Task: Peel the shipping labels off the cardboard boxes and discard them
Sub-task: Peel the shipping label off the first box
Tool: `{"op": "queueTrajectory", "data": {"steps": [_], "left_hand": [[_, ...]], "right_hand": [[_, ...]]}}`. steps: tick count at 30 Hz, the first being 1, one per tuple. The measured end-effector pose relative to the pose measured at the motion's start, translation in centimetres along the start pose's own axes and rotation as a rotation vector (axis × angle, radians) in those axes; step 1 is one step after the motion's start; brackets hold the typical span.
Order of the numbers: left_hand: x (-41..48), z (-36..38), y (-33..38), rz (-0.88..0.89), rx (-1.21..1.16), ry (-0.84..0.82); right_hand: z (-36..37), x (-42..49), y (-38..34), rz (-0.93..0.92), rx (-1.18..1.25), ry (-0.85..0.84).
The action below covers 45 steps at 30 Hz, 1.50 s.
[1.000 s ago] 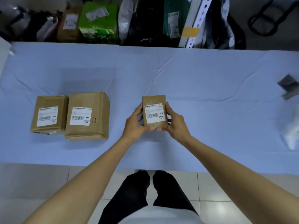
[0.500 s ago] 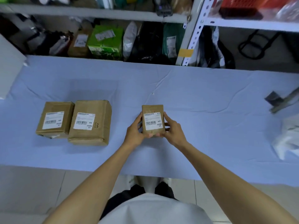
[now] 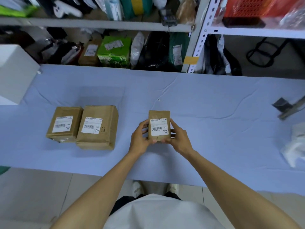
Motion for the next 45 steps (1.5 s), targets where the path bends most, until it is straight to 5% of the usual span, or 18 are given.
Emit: {"op": "queueTrajectory", "data": {"steps": [45], "left_hand": [[1.9, -0.6, -0.3, -0.025, 0.098, -0.113]], "right_hand": [[-0.1, 0.3, 0.6, 0.008, 0.055, 0.028]]}}
Point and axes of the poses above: each hand's wrist, its own x-axis towards the middle knuckle, its own z-axis out of the palm, y = z × x, the point moved 2 cm from there along x, towards the middle knuckle, and after that the axes turned 12 degrees about x, right-handed, at the moved point
